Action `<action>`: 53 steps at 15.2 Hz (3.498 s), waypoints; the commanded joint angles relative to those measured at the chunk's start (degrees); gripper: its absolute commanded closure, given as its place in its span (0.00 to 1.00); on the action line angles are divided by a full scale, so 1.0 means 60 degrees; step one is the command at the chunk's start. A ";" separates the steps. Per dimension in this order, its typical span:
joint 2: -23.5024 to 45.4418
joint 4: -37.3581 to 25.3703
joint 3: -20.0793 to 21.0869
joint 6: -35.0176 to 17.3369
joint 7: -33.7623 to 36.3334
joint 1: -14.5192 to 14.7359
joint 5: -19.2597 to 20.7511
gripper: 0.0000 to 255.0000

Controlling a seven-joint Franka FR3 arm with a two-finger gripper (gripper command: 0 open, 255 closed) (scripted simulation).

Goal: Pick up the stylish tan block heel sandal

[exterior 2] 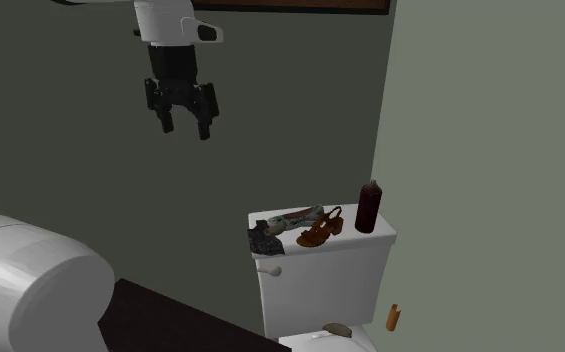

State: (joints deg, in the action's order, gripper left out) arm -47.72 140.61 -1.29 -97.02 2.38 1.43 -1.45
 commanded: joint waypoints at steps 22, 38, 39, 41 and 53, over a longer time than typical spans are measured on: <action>0.7163 -0.2063 -0.1610 -0.4922 -0.1903 -0.0402 -0.0138 0.00; 1.3271 -0.7356 -0.1660 -0.5457 -0.3310 -0.1396 -0.1602 0.00; 1.3672 -0.7820 -0.1634 -0.5384 -0.3342 -0.1489 -0.1653 0.00; 1.4500 -0.8822 -0.1583 -0.5193 -0.3382 -0.1677 -0.1738 0.00; 1.6506 -1.0702 -0.1415 -0.5303 -0.3448 -0.2042 -0.1917 0.00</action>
State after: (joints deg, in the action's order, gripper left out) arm 50.79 76.89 -9.84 -128.76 -18.29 -10.74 -12.91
